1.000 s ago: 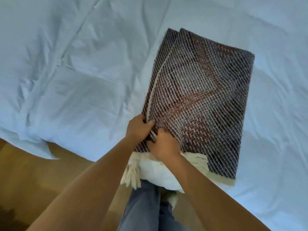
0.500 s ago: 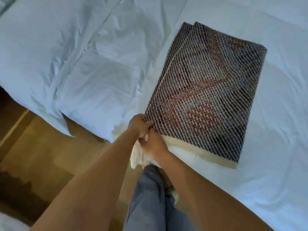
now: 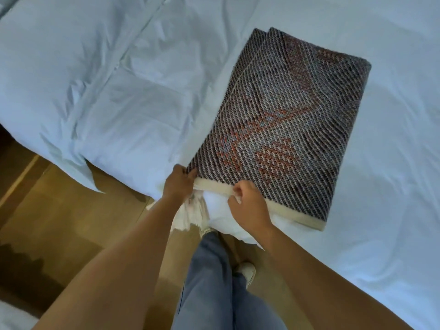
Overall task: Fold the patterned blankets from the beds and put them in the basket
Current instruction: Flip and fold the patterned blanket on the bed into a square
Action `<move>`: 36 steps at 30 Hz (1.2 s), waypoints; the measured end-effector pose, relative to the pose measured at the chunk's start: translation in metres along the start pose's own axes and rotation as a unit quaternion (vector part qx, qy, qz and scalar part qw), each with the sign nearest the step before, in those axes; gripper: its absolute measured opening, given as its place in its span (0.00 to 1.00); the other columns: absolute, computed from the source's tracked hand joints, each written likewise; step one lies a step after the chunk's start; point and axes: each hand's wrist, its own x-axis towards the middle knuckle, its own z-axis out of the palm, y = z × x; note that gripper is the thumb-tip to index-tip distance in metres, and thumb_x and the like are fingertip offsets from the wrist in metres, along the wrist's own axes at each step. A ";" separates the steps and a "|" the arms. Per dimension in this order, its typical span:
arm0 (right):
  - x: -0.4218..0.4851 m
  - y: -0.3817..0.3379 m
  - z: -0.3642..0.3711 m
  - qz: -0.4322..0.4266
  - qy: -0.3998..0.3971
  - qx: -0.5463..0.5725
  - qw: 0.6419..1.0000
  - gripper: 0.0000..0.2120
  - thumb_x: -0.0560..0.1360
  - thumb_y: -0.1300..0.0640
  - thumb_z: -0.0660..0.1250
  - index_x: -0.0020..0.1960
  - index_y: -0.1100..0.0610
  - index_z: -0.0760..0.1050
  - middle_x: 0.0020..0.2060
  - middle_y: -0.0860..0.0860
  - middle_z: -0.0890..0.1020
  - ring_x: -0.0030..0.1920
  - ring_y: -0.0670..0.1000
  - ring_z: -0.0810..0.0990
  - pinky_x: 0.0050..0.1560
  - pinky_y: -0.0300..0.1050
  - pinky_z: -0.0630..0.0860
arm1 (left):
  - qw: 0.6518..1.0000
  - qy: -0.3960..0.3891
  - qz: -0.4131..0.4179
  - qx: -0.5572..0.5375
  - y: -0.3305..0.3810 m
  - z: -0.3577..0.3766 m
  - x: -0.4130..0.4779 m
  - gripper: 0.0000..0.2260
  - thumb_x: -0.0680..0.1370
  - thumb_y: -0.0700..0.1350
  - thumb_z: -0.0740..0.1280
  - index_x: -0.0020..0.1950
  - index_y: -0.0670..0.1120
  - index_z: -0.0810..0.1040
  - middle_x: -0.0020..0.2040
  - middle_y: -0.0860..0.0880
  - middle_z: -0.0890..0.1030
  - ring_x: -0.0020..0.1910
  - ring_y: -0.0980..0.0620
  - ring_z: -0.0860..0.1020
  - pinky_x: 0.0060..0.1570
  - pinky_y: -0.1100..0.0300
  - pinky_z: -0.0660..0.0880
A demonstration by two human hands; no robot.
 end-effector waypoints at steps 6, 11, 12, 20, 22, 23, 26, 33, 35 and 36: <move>-0.028 0.062 -0.039 0.182 0.288 -0.025 0.940 0.15 0.66 0.66 0.66 0.52 0.65 0.71 0.51 0.62 0.73 0.50 0.61 0.72 0.48 0.54 0.71 | 0.991 -0.017 0.031 0.127 0.005 0.017 -0.002 0.23 0.75 0.56 0.64 0.59 0.40 0.69 0.55 0.40 0.74 0.55 0.39 0.73 0.50 0.50 0.71; -0.027 0.073 -0.045 0.302 0.307 -0.032 0.902 0.35 0.65 0.57 0.71 0.68 0.60 0.61 0.65 0.64 0.66 0.62 0.65 0.66 0.57 0.59 0.67 | 0.992 -0.082 0.005 0.092 0.015 0.026 -0.008 0.22 0.72 0.58 0.66 0.55 0.42 0.74 0.48 0.41 0.80 0.49 0.39 0.78 0.49 0.51 0.75; -0.024 0.073 -0.046 0.322 0.318 -0.011 0.892 0.37 0.66 0.54 0.71 0.70 0.59 0.59 0.66 0.63 0.65 0.64 0.64 0.64 0.58 0.59 0.67 | 0.994 -0.083 0.016 0.072 0.018 0.027 -0.010 0.18 0.72 0.57 0.66 0.50 0.42 0.75 0.46 0.40 0.81 0.46 0.38 0.79 0.45 0.52 0.75; -0.009 0.084 -0.069 0.419 0.300 0.086 0.852 0.41 0.69 0.42 0.69 0.71 0.60 0.55 0.69 0.60 0.62 0.67 0.62 0.63 0.63 0.60 0.64 | 0.997 -0.020 0.072 0.015 0.024 0.028 -0.025 0.15 0.73 0.57 0.65 0.45 0.46 0.74 0.42 0.47 0.79 0.42 0.45 0.77 0.41 0.55 0.72; -0.008 0.088 -0.079 0.424 0.264 0.127 0.857 0.38 0.69 0.44 0.70 0.69 0.63 0.60 0.66 0.61 0.67 0.65 0.62 0.67 0.64 0.57 0.65 | 0.994 0.011 0.111 0.019 0.029 0.022 -0.025 0.20 0.74 0.60 0.63 0.44 0.43 0.76 0.40 0.45 0.80 0.41 0.45 0.78 0.42 0.54 0.75; -0.008 0.088 -0.083 0.405 0.253 0.145 0.866 0.35 0.70 0.46 0.71 0.67 0.64 0.63 0.64 0.61 0.71 0.63 0.62 0.70 0.63 0.56 0.67 | 0.990 0.021 0.136 0.012 0.032 0.017 -0.024 0.19 0.74 0.61 0.63 0.42 0.44 0.76 0.38 0.46 0.80 0.38 0.46 0.79 0.41 0.55 0.75; -0.009 0.083 -0.100 0.297 0.313 0.112 0.895 0.22 0.70 0.52 0.71 0.56 0.63 0.70 0.52 0.57 0.77 0.54 0.59 0.76 0.50 0.48 0.71 | 0.979 0.069 0.188 0.042 0.034 -0.005 -0.018 0.17 0.72 0.63 0.63 0.36 0.49 0.73 0.32 0.52 0.77 0.32 0.53 0.76 0.32 0.61 0.70; -0.035 0.098 -0.079 0.383 0.257 0.032 0.887 0.23 0.73 0.51 0.68 0.59 0.64 0.65 0.57 0.63 0.75 0.58 0.63 0.74 0.52 0.53 0.71 | 0.962 0.033 0.003 0.272 -0.001 0.018 -0.020 0.18 0.77 0.55 0.60 0.58 0.42 0.66 0.56 0.39 0.77 0.56 0.38 0.74 0.53 0.48 0.67; -0.029 0.092 -0.079 0.361 0.266 -0.018 0.894 0.27 0.72 0.54 0.69 0.64 0.64 0.62 0.61 0.64 0.71 0.61 0.64 0.70 0.56 0.57 0.70 | 0.963 0.046 -0.004 0.267 0.006 0.032 -0.024 0.21 0.77 0.48 0.60 0.66 0.42 0.60 0.64 0.39 0.70 0.63 0.38 0.68 0.59 0.43 0.63; -0.026 0.089 -0.080 0.324 0.272 -0.076 0.903 0.31 0.70 0.56 0.70 0.67 0.63 0.60 0.63 0.64 0.68 0.63 0.64 0.68 0.58 0.58 0.68 | 0.964 0.059 0.012 0.258 0.011 0.035 -0.025 0.27 0.76 0.46 0.62 0.71 0.42 0.55 0.69 0.39 0.64 0.67 0.38 0.63 0.62 0.40 0.60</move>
